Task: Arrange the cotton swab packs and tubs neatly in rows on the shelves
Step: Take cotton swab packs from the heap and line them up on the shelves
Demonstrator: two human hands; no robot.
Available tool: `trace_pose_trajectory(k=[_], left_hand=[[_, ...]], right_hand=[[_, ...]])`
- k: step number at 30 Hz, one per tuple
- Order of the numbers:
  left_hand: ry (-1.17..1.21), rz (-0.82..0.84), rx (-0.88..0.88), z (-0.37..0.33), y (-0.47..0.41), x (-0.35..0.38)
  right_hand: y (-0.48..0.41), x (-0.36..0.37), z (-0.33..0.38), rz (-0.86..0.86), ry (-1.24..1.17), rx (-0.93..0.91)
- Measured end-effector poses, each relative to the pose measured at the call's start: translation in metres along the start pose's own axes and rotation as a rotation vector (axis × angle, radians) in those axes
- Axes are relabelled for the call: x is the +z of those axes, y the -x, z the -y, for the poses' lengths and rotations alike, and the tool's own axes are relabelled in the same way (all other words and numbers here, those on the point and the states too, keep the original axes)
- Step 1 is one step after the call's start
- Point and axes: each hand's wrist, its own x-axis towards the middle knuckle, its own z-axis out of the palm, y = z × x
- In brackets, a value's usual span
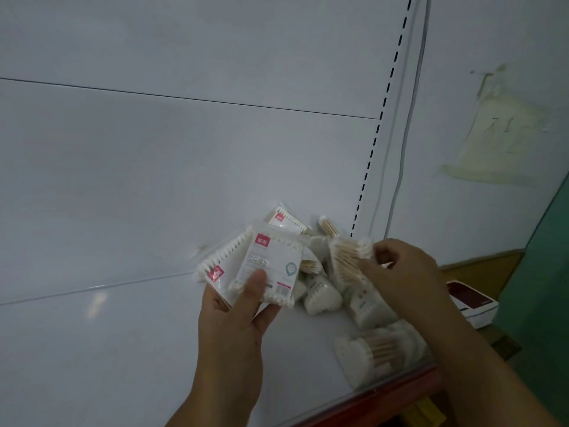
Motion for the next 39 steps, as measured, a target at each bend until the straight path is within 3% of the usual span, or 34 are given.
trace_pose_trajectory(k=[3, 6, 11, 13, 17, 21, 24, 28, 32, 39], left_hand=[[-0.026, -0.001, 0.025, 0.001, 0.000, 0.000], [-0.055, 0.003, 0.019, 0.002, 0.002, 0.003], [-0.100, 0.082, -0.008, -0.005, 0.009, 0.010], [-0.086, 0.067, -0.023, -0.013, 0.011, 0.008], [-0.137, 0.058, 0.006, -0.031, 0.030, -0.003], [-0.211, -0.100, 0.074, -0.048, 0.063, -0.030], [-0.241, -0.278, 0.145, -0.075, 0.093, -0.055], [-0.230, -0.474, 0.216, -0.125, 0.144, -0.097], [-0.223, -0.642, 0.328, -0.183, 0.210, -0.142], [-0.150, -0.813, 0.432, -0.288, 0.314, -0.237]], right_hand=[[0.015, -0.014, 0.008, -0.174, -0.324, -0.017], [0.040, -0.008, 0.025, -0.188, -0.653, -0.093], [0.077, 0.037, 0.047, -0.085, -0.640, -0.348], [0.087, 0.042, 0.053, 0.013, -0.751, -0.329], [0.100, 0.042, 0.069, -0.026, -0.902, -0.227], [0.122, 0.055, 0.086, 0.208, -1.287, 0.004], [0.139, 0.068, 0.104, 0.442, -1.443, 0.143], [0.186, 0.091, 0.151, 0.853, -1.431, 0.143], [0.253, 0.101, 0.214, 1.070, -1.467, 0.177], [0.378, 0.120, 0.336, 1.425, -1.450, 0.052]])
